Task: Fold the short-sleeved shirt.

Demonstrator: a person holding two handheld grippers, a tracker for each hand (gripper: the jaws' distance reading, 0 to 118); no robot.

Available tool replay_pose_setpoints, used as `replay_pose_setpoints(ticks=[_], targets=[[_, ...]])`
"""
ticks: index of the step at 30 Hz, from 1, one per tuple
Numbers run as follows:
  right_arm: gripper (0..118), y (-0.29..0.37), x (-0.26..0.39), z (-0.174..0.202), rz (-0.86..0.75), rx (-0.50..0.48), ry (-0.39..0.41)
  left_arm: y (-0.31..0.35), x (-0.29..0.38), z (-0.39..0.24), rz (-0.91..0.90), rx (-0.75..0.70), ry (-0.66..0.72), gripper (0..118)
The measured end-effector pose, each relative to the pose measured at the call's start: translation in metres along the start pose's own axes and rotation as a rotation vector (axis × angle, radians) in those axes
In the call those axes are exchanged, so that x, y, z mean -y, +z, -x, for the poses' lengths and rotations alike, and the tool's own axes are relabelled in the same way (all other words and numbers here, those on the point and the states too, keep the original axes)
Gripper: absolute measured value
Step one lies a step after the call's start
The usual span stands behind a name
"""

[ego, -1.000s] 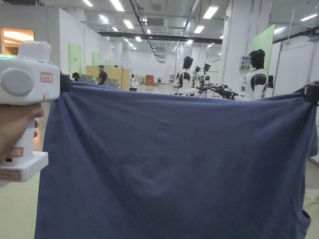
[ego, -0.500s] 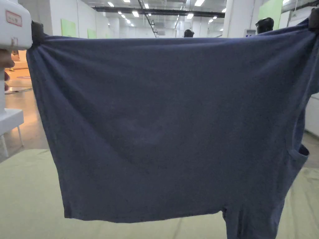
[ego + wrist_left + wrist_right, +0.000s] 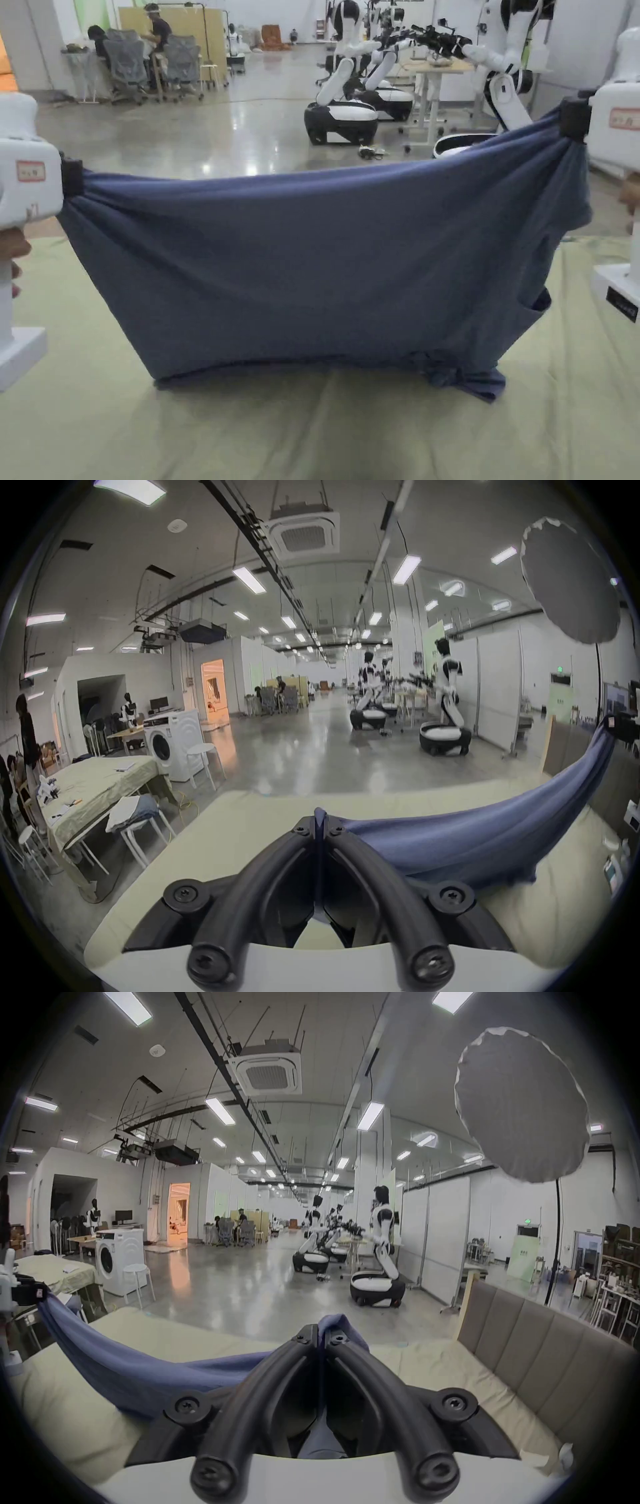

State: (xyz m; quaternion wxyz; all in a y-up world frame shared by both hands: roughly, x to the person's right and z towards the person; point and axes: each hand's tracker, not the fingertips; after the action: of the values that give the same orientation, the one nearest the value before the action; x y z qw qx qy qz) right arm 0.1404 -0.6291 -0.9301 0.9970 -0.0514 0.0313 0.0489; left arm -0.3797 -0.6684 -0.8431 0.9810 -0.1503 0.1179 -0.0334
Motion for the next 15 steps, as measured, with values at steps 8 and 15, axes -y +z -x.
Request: replay_pose_setpoints(ticks=[8, 15], targets=[[4, 0.087, 0.130, -0.009, 0.132, -0.069, -0.023, 0.052, 0.107, 0.006, 0.092, 0.069, -0.008, 1], [4, 0.202, 0.201, -0.028, 0.224, -0.096, -0.041, 0.146, 0.184, 0.025, 0.124, 0.132, 0.004, 1]])
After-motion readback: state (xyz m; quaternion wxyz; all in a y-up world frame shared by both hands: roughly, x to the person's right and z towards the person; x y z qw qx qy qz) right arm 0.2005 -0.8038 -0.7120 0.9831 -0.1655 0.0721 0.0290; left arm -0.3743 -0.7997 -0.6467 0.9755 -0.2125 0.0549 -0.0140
